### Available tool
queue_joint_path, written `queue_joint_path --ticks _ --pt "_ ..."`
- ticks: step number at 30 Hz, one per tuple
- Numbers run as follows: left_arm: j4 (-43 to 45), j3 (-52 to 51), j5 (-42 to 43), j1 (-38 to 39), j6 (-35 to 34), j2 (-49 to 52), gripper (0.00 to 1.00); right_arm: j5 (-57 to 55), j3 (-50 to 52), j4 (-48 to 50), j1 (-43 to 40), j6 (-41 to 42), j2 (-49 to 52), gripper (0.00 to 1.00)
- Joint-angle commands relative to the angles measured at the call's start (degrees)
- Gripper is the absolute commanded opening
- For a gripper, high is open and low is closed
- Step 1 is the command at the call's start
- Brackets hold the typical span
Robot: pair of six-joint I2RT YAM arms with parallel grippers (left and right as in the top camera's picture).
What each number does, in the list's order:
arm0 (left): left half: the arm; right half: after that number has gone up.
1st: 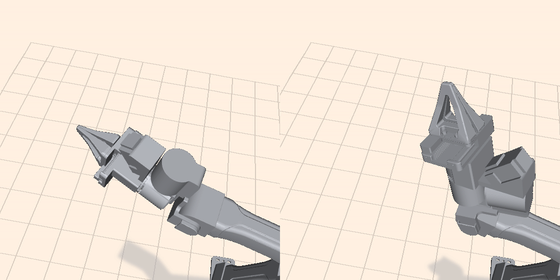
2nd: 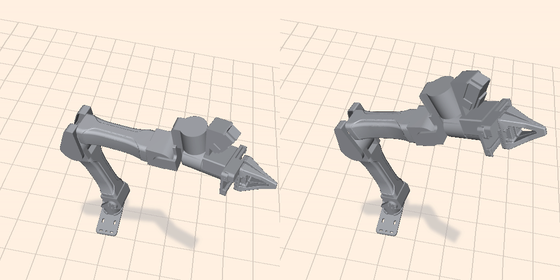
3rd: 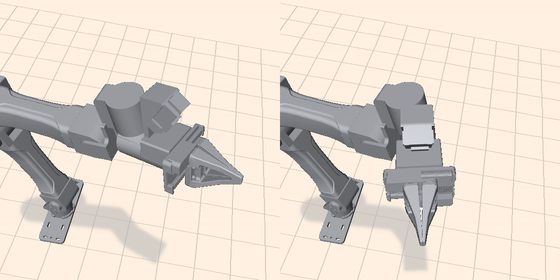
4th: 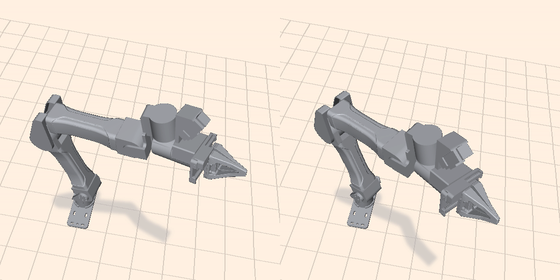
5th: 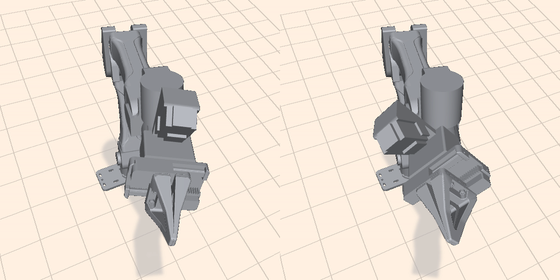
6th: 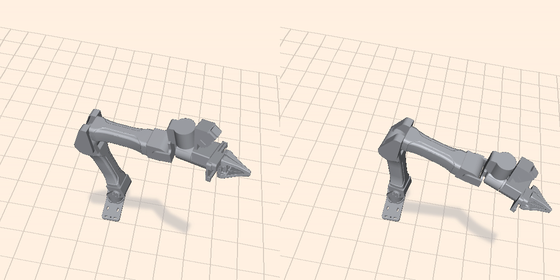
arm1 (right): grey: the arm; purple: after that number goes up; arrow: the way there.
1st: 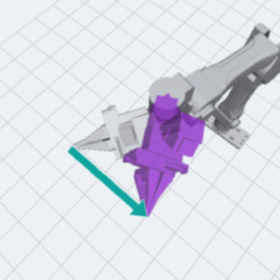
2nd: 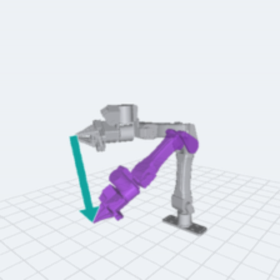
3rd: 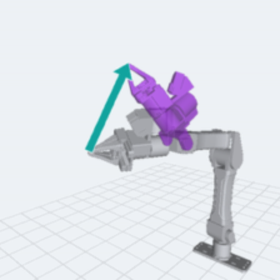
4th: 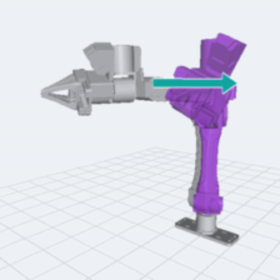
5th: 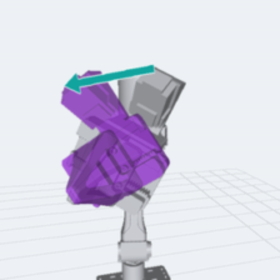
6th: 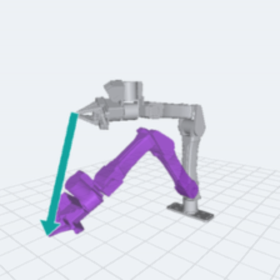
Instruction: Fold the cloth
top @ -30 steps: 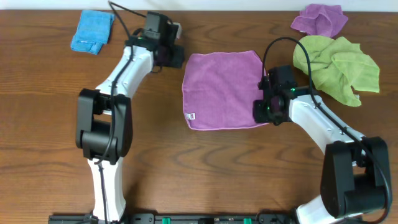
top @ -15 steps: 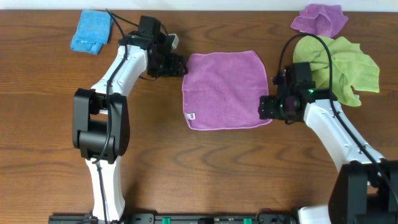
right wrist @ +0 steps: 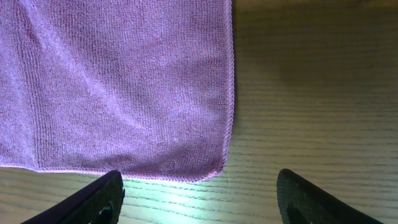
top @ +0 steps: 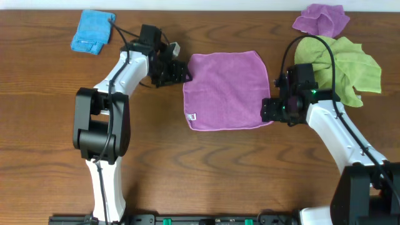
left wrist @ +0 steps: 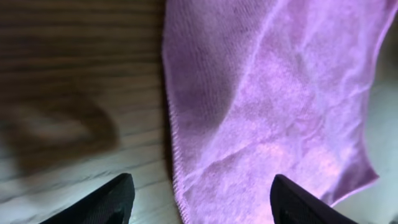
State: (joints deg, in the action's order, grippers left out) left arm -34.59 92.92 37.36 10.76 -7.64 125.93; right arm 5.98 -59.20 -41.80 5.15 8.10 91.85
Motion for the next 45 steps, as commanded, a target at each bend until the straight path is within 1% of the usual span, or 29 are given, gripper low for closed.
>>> queue_joint_path --ticks 1,8,11,14,19,27,33,38,40,45 --pt "2.78 -2.62 4.68 -1.07 -3.28 0.39 0.72 0.11 -1.11 -0.20 -0.61 -0.04 -1.01 0.79" --pt "6.25 -7.13 6.16 -1.38 -6.67 0.39 0.73 0.13 -1.11 -0.26 -0.61 -0.04 -1.01 0.80" --pt "8.68 -9.14 6.23 -1.33 -9.94 0.39 0.74 0.52 -1.11 -0.22 -0.61 -0.04 -1.01 0.79" --pt "13.27 -11.72 7.72 -1.31 -13.35 0.39 0.75 0.94 -1.11 -0.24 -0.61 -0.07 -1.01 0.79" --pt "20.44 -15.76 7.67 -1.31 -20.00 0.39 0.78 2.27 -1.11 -0.26 -0.57 -0.46 -1.01 0.79" --pt "27.96 -17.38 7.69 -0.59 -28.41 1.38 0.80 3.93 -1.11 -0.24 -0.57 -0.46 -1.01 0.78" --pt "31.43 -17.38 9.68 0.13 -32.13 4.79 0.80 3.93 -1.11 -0.42 -0.57 -0.46 -1.01 0.78" --pt "40.39 -17.38 9.79 0.04 -37.57 6.99 0.81 5.09 -1.11 -0.74 -0.57 -0.50 -1.01 0.78" --pt "45.29 -17.38 9.62 0.04 -39.34 7.52 0.81 5.68 -1.11 -1.18 -0.57 -0.74 -1.01 0.77" --pt "52.50 -17.33 7.52 0.02 -41.51 7.61 0.81 5.90 -1.11 -1.79 -0.57 -1.33 -1.01 0.77"
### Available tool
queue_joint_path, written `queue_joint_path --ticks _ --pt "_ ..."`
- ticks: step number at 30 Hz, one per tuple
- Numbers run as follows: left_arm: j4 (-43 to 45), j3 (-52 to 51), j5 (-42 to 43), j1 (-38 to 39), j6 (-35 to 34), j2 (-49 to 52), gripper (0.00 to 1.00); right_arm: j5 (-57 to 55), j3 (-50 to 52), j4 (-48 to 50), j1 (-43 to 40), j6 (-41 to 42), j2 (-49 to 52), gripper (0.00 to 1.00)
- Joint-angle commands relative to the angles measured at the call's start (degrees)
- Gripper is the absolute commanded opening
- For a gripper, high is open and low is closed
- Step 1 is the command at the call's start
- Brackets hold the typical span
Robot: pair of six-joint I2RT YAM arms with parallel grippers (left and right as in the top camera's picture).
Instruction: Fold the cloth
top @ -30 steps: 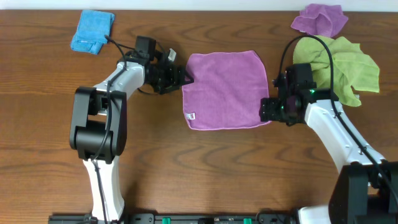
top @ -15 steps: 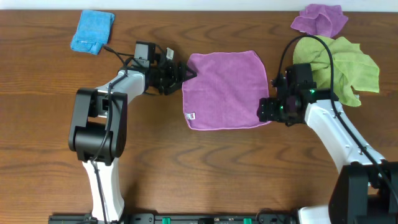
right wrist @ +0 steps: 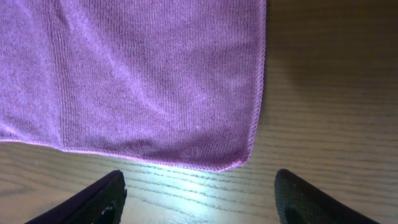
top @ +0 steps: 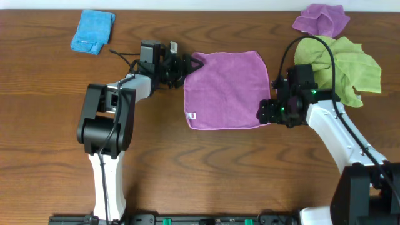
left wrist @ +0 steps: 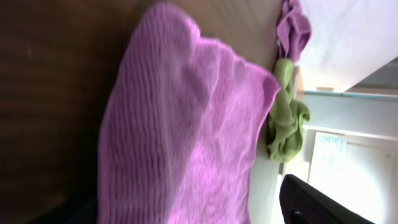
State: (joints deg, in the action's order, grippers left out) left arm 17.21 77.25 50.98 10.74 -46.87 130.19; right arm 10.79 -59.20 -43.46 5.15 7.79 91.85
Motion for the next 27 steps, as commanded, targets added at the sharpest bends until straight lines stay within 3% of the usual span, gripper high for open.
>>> queue_joint_path --ticks 1,17,25,27 --pt "2.03 -1.66 -6.62 0.04 -2.73 3.34 0.81 1.09 -1.11 -0.13 -0.57 -1.03 -1.01 0.77" --pt "18.12 -1.29 -3.48 -1.14 -6.86 3.34 0.84 1.07 -1.11 0.13 -0.57 -1.22 -1.01 0.76" --pt "24.09 -1.22 1.81 -1.88 -7.91 3.34 0.80 1.07 -1.11 0.39 -0.57 -1.20 -1.01 0.76" --pt "23.91 -1.22 3.54 -2.67 -5.46 3.34 0.76 1.07 -1.11 0.39 -0.57 -1.20 -1.01 0.76"
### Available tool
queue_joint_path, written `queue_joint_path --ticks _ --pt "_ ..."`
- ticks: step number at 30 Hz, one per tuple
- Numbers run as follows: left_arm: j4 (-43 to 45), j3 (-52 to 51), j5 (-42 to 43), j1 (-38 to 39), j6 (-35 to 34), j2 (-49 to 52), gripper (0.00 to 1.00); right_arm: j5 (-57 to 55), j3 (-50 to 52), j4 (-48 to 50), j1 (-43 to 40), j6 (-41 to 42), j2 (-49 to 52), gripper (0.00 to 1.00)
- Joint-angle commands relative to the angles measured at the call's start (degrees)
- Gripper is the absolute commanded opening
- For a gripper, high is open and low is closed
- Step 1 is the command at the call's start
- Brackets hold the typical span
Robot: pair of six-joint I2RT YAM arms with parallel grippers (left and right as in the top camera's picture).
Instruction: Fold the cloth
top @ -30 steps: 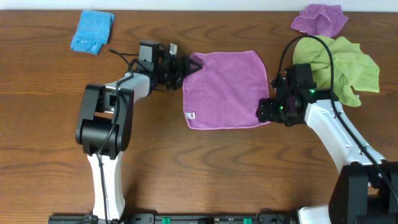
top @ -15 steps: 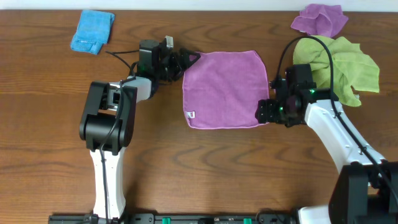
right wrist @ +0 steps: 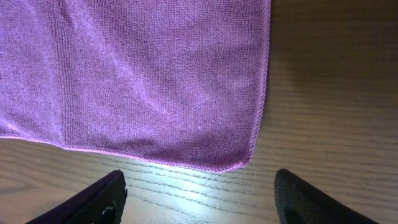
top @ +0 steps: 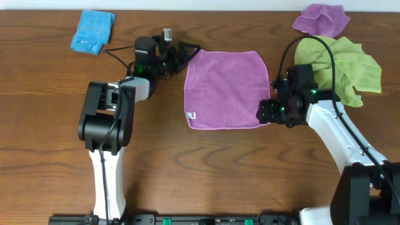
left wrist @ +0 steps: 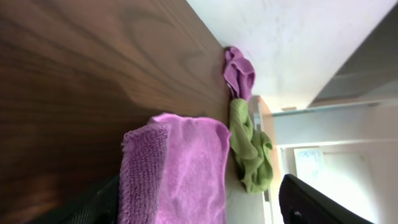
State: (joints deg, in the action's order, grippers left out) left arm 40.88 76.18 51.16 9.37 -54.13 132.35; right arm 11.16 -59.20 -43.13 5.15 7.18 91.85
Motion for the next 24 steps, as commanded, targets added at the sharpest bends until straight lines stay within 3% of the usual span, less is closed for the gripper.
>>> queue_joint_path --ticks 1,7,15,21,24 --pt "-0.09 -0.15 4.55 -1.88 3.72 1.18 0.73 0.70 -1.11 0.07 -0.57 -0.59 -1.01 0.76" --pt "-6.62 -0.15 7.26 -6.16 10.45 1.14 0.66 0.68 -1.11 0.13 -0.57 -0.66 -1.01 0.76" --pt "-6.80 0.02 9.51 -8.11 13.81 1.01 0.62 -0.28 -1.11 1.44 -0.57 -2.10 -1.01 0.76" --pt "-6.64 1.60 7.37 -7.82 20.57 1.01 0.69 -0.44 -1.11 2.54 -0.59 -2.12 -1.01 0.78" --pt "-4.92 4.94 12.39 -7.65 21.35 1.01 0.73 -0.63 -1.11 3.10 -0.59 -2.12 -1.01 0.78"
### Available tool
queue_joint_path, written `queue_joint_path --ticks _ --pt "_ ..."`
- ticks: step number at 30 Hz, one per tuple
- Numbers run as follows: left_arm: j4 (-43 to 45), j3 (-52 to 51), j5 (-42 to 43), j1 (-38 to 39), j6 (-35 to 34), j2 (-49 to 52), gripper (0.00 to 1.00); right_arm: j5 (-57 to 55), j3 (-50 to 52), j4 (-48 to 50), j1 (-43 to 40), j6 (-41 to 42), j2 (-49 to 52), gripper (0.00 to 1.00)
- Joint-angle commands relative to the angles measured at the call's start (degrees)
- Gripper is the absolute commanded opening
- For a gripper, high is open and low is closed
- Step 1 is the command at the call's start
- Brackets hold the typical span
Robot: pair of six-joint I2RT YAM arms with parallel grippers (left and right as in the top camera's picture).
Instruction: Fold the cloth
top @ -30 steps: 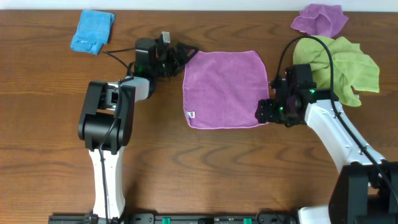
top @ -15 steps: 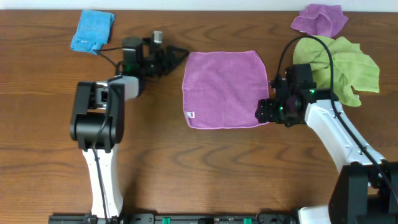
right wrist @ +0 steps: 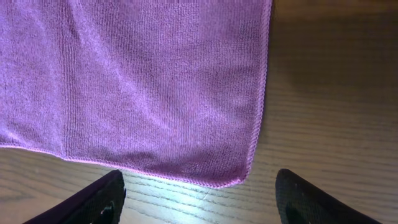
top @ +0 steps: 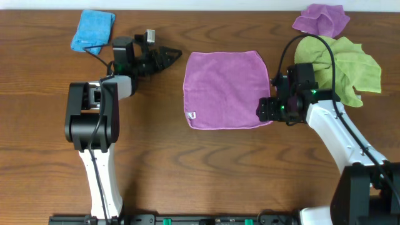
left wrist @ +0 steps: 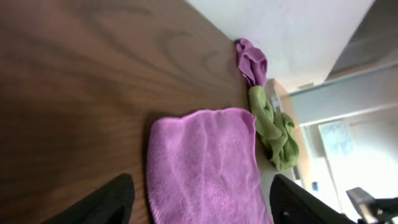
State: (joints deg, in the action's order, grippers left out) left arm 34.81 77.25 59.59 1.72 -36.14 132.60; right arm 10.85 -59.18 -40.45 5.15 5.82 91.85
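Note:
The purple cloth (top: 225, 90) lies spread flat in the middle of the wooden table, with a white tag (top: 192, 115) at its near left corner. My left gripper (top: 172, 56) is open and lies low, a short way left of the cloth's far left corner, pointing at it. In the left wrist view the cloth (left wrist: 199, 162) stretches away ahead of the open left gripper (left wrist: 200, 211). My right gripper (top: 265, 111) hangs open over the near right corner. That corner (right wrist: 245, 177) shows just ahead of the right gripper (right wrist: 199, 208), with nothing between the fingers.
A folded blue cloth (top: 92, 31) lies at the far left. A crumpled green cloth (top: 347, 62) and a smaller purple one (top: 322, 19) sit at the far right, close behind the right arm. The table's back edge meets a white wall.
My left gripper has moved left, away from the cloth's far left corner. That corner stood bunched up close to the fingers and now lies flat. The right gripper has hardly moved.
My left gripper was open at the cloth's left edge, the right one open over the near right corner. Then the left gripper was at the far left corner, with the cloth bunched close in its view. Now it is clear of the flat cloth.

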Motion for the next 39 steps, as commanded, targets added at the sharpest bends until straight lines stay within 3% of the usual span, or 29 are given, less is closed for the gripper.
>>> queue_joint_path --ticks 1,4,5,8,10,13,20,26,31,39 --pt "2.40 5.49 6.73 0.24 3.32 0.76 0.75 -0.33 -1.14 0.76 -0.63 -0.74 -1.01 0.78" --pt "4.74 10.05 11.10 1.05 3.19 0.76 0.75 -0.31 -1.14 1.70 -0.63 -0.68 -1.01 0.78" --pt "4.92 11.52 11.63 1.22 3.39 0.76 0.77 -0.31 -1.14 1.88 -0.63 -0.44 -1.01 0.78" --pt "4.87 16.63 12.00 1.57 6.99 0.76 0.97 -0.33 -1.14 1.95 -0.63 -0.26 -1.01 0.80" --pt "4.83 18.78 10.51 1.60 10.45 0.76 0.95 -0.33 -1.14 2.62 -0.63 -0.24 -1.01 0.84" --pt "4.39 19.63 2.19 1.60 15.26 0.76 0.95 -0.31 -1.14 4.22 -0.63 0.39 -1.01 0.88" --pt "-0.55 19.63 -34.23 1.79 24.63 0.79 0.95 -0.33 -1.14 5.57 -0.63 1.92 -0.98 0.89" --pt "-7.19 20.65 -40.22 2.58 29.18 0.76 0.95 -0.33 -1.14 7.30 -0.63 4.04 -0.98 0.89" --pt "-13.73 20.96 -54.01 4.07 36.72 0.76 0.95 -0.31 -1.14 7.80 -0.63 4.04 -0.98 0.89" --pt "-19.02 20.98 -52.63 7.32 37.70 -3.85 0.95 -0.31 -1.14 7.82 -0.63 4.00 -0.98 0.89"
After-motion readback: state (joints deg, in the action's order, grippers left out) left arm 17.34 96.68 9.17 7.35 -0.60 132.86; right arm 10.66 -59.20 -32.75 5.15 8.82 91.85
